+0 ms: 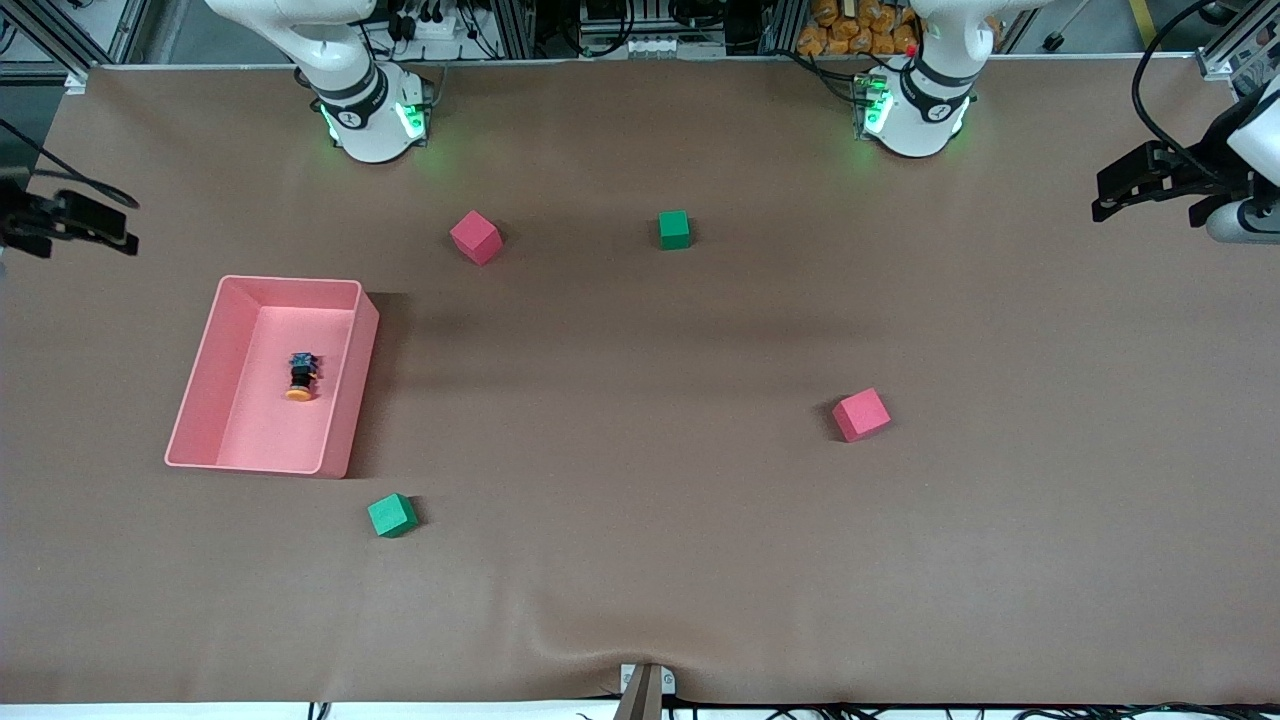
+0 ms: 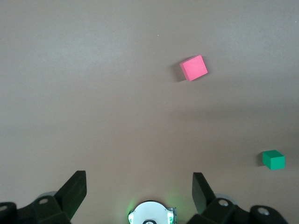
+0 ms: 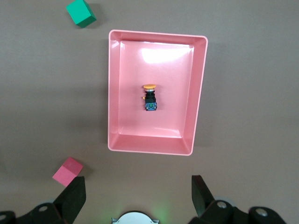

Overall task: Place and upright button with both arms
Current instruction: 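Move the right gripper toward the pink tray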

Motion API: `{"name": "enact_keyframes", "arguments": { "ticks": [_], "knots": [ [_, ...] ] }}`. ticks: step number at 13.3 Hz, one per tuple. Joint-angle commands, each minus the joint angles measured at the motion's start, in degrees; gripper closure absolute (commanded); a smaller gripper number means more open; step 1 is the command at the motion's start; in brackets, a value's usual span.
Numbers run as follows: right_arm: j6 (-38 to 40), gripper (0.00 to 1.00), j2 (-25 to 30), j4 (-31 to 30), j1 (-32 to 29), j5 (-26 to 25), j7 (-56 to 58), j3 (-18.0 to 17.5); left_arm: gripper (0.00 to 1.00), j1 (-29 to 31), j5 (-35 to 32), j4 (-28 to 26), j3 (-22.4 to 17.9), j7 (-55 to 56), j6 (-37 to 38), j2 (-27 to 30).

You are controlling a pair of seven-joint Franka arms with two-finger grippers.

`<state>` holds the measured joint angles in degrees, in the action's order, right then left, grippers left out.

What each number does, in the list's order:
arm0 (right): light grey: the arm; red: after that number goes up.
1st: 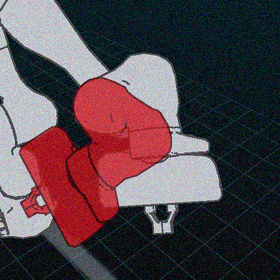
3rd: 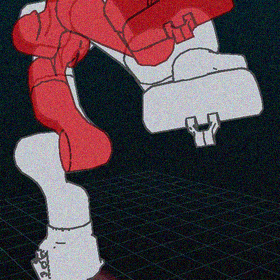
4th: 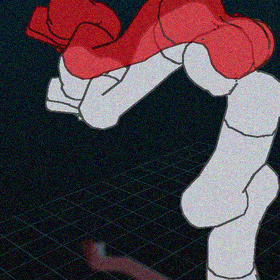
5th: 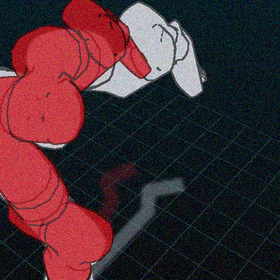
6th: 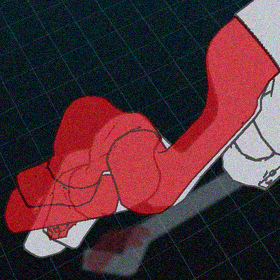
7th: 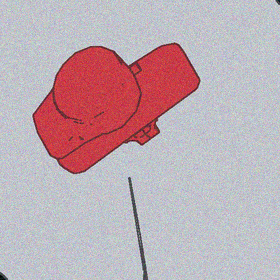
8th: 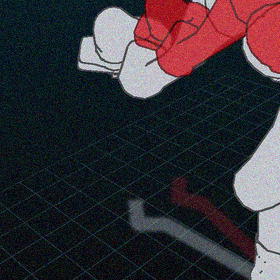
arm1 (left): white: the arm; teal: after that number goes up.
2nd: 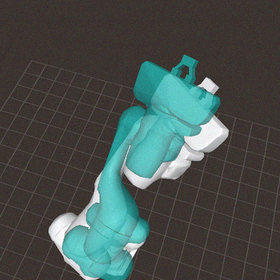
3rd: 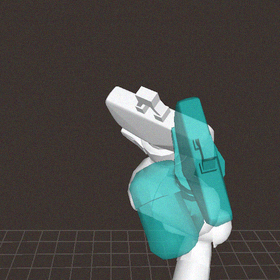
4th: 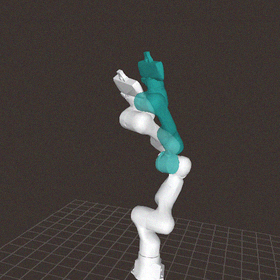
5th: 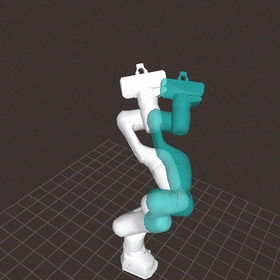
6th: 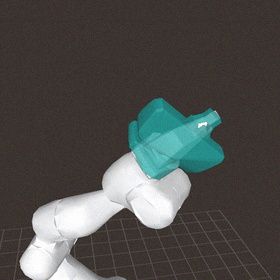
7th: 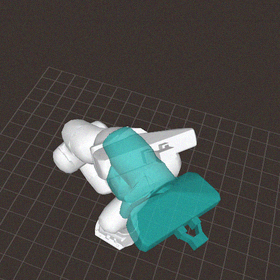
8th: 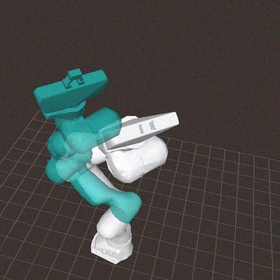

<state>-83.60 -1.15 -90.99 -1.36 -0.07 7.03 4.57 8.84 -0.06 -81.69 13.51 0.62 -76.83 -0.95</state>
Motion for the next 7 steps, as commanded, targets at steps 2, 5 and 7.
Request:
{"name": "enact_keyframes", "arguments": {
  "ticks": [2,5,7],
  "knots": [
    [-3.48,0.00,-5.07,-1.20,-0.66,-0.10,-0.35,-0.44,0.00,0.21,-0.82,0.22,0.47,0.70,-0.77,-0.28],
    [-6.30,0.00,-10.26,-1.20,-0.39,-0.02,-0.52,-0.44,0.00,0.30,-0.91,0.22,0.38,0.70,-0.78,-0.36],
    [-9.10,0.00,-14.04,-1.20,-0.39,-0.02,-0.26,-0.44,0.00,0.30,-0.91,0.22,0.38,0.70,-0.87,-0.45]
  ]
}}
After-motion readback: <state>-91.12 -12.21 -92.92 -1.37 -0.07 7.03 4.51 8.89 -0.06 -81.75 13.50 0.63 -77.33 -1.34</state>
